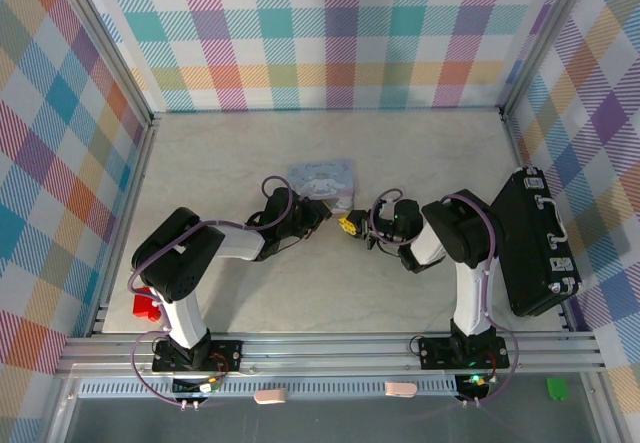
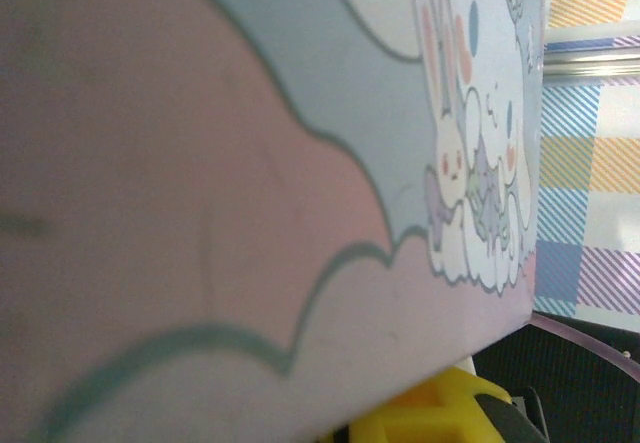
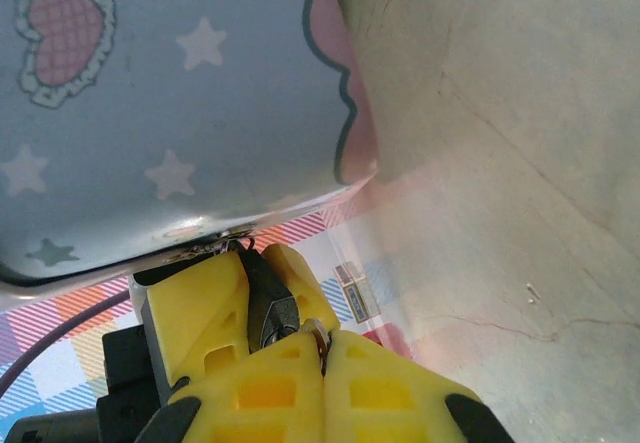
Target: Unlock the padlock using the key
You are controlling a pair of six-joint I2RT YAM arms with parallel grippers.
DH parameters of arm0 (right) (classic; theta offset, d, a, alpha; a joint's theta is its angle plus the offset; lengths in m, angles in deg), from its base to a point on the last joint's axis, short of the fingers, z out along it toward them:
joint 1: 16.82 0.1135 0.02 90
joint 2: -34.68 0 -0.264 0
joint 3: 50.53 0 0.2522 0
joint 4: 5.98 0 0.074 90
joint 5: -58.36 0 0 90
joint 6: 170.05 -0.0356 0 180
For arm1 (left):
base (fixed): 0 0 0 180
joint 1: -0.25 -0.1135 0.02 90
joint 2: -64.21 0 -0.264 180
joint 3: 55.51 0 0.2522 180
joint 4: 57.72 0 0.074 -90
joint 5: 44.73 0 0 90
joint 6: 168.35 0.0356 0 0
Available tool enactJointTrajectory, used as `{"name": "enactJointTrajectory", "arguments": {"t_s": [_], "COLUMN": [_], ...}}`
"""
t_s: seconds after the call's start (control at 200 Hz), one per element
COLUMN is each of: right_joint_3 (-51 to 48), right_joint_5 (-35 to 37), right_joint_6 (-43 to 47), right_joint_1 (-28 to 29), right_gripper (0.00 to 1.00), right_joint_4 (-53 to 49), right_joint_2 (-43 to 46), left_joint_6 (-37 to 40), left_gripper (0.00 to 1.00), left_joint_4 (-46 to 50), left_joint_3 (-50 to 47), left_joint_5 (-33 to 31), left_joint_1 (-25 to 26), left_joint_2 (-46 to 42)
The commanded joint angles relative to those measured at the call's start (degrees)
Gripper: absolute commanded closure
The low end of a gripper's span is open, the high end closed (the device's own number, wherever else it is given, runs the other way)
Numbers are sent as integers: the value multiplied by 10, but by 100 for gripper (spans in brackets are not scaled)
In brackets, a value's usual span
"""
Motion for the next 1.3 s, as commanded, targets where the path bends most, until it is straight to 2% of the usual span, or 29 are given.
{"name": "enactJointTrajectory", "arguments": {"t_s": [0.0,0.55,1.295], "right_joint_3": [40,19,7], "right_joint_5": [25,78,88], "right_joint_6": [-6,-11,7], "right_joint_1": [17,101,148], "right_gripper": [100,100,100], "right_joint_4": [17,9,-14], "right_joint_2": [18,51,69], "left_joint_6": [-17,-25,-25], "left_gripper": [100,100,100], "left_joint_4": [-42,-30,-25], "left_joint_3": [16,24,26], "left_joint_5": [134,95,81], "left_joint_1": [57,48,31], "left_joint_2": [-23,-12,-17]}}
